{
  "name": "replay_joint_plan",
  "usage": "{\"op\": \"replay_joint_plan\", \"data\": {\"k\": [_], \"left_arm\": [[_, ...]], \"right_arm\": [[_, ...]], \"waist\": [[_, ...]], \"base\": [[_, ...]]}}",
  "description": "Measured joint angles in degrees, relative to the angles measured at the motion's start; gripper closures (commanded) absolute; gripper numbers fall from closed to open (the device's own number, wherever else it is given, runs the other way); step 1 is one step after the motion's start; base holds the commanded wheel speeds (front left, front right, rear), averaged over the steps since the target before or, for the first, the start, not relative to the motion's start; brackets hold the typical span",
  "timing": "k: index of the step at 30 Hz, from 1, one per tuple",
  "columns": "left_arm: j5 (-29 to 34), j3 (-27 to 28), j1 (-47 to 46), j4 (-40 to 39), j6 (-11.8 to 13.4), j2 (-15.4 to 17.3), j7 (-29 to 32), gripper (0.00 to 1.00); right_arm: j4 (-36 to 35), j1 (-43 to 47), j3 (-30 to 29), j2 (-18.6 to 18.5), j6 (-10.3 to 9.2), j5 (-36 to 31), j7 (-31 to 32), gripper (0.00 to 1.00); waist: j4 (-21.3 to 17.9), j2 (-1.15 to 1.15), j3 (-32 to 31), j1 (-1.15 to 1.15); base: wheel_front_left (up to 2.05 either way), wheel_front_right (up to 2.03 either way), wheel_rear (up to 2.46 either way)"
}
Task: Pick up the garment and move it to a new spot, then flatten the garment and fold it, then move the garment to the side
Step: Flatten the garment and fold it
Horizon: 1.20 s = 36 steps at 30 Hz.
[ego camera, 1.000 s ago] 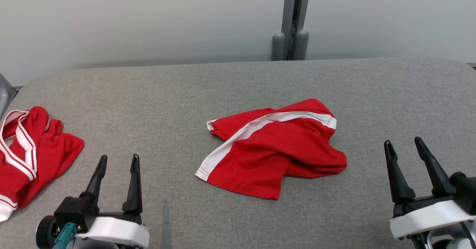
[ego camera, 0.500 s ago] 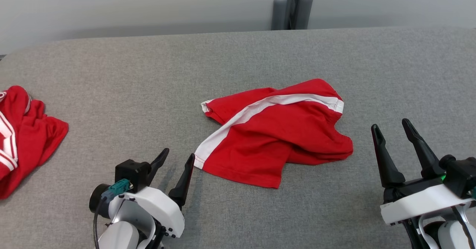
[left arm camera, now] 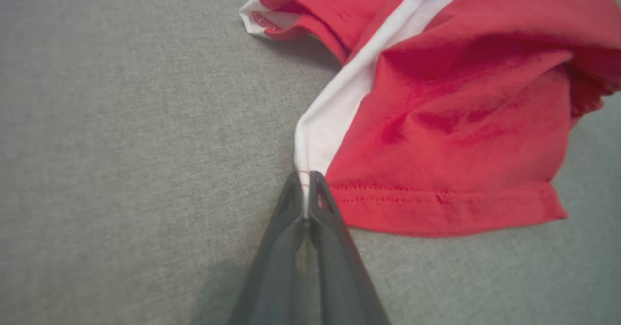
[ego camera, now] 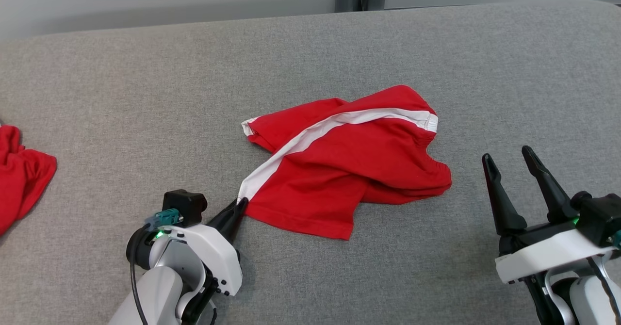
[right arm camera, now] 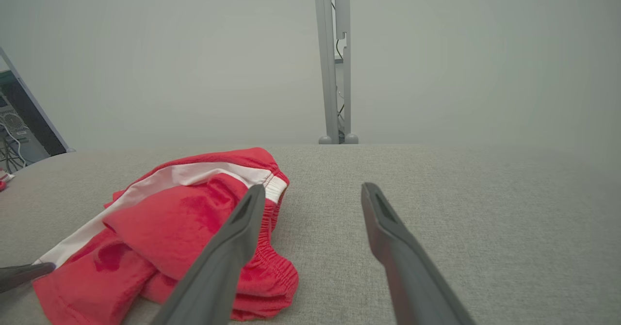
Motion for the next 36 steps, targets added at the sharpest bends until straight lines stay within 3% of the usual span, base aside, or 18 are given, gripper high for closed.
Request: {"op": "replay_joint_plan", "data": {"k": [7,15,24,25,28,36], "left_arm": [[-0.59,-1.22,-1.0,0.78,-0.43,0.34,-0.69,1.0],[-0.13,-3.38,-3.16,0.41,-0.51,-0.29,-1.34,1.0],[-0.13,-4.9,-5.05,0.75,-0.86,-0.89,-3.21,1.0],[-0.13,-4.99,-5.1,0.8,-0.86,-0.89,-3.45,1.0],[-0.11,-5.01,-5.2,0.85,-0.83,-0.81,-4.44,1.0],[-0.15,-3.39,-5.32,0.99,0.77,0.67,-6.97,1.0]], "right_arm": [[2.75,-4.75,4.04,-4.77,0.0,5.52,2.27,0.0],[10.1,-14.61,14.95,-12.7,0.0,14.75,4.72,0.0],[15.58,-22.85,26.55,-16.1,0.0,29.4,4.36,0.0],[15.49,-23.4,27.63,-16.35,-0.01,31.42,4.27,0.35],[14.69,-24.85,30.27,-17.91,0.0,35.46,3.08,1.0],[12.22,-27.15,34.04,-22.01,0.0,42.21,-2.45,1.0]], "waist": [[0.22,0.0,0.63,0.0],[2.86,0.0,2.07,0.0],[5.46,0.0,4.65,0.0],[5.53,0.0,4.79,0.0],[5.59,0.0,5.07,0.0],[5.2,0.0,4.73,0.0]], "base": [[0.0,0.0,0.0],[0.0,0.0,0.0],[0.0,0.0,0.0],[0.0,0.0,0.0],[0.0,0.0,0.0],[0.0,0.0,0.0]]}}
